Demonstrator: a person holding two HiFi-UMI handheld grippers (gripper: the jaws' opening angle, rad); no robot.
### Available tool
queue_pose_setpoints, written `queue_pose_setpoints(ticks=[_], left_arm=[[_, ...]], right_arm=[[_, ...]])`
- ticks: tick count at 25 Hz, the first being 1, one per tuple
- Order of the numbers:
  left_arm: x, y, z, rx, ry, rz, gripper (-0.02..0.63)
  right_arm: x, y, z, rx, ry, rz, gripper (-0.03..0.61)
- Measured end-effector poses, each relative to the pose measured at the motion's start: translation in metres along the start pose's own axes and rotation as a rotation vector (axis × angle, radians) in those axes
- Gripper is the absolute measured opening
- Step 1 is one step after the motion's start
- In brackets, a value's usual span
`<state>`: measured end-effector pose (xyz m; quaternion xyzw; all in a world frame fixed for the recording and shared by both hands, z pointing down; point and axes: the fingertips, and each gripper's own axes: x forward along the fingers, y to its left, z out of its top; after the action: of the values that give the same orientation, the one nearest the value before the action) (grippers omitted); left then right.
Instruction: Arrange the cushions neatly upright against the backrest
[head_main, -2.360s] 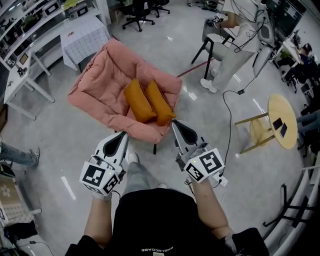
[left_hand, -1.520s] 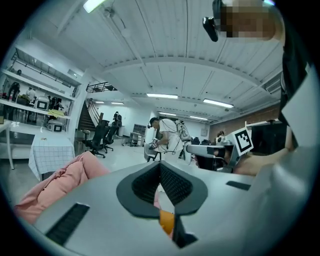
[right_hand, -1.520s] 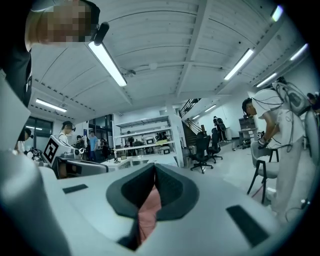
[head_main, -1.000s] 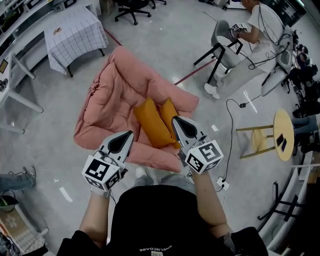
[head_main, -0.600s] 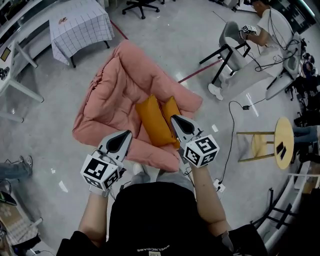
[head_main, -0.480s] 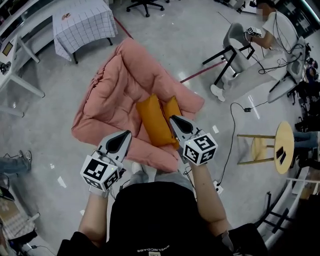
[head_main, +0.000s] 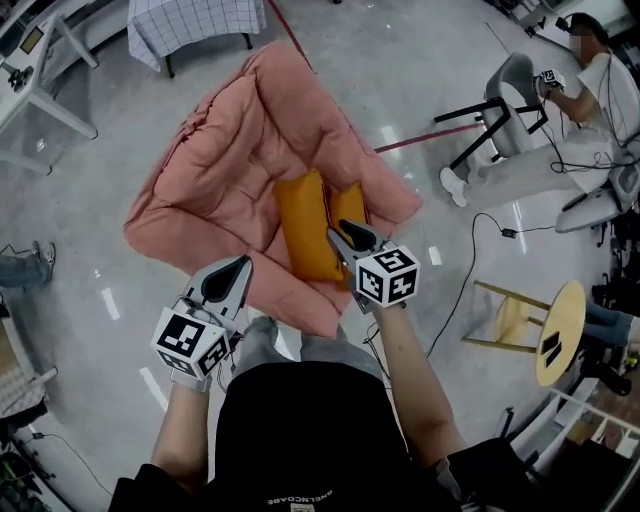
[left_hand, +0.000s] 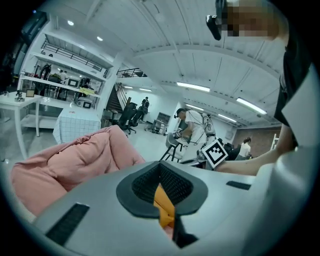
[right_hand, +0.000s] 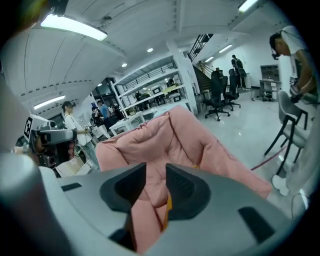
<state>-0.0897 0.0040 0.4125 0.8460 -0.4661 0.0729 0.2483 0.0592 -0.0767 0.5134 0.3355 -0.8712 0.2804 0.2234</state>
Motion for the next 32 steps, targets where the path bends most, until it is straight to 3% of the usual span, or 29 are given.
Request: queue_pose_setpoints(ticks=[9,14,26,32], left_arm=[[0.008,-0.001,-0.045,-0.096,0.058,0.193,0.012],[-0.002,-0.022,-0.067,-0.159,0.049,0.336,0.012],[-0.024,-0.05,-0.11,-0.27,0.036,0.552,0.012],[-0.04,-0.063,-0.138,-0.342,0.036,0.621,0.012]], right_arm=[[0.048,-0.052,-0.067,0.063,0.211,0.081,0.189],[0.075,-0.08,-0.114,0.092,0.323,0.136,0.204],[0.141,-0.14,-0.197,0.204,0.492,0.113,0.261],[0.167,-0.14,-0.236,0.275,0.562,0.104,0.291]])
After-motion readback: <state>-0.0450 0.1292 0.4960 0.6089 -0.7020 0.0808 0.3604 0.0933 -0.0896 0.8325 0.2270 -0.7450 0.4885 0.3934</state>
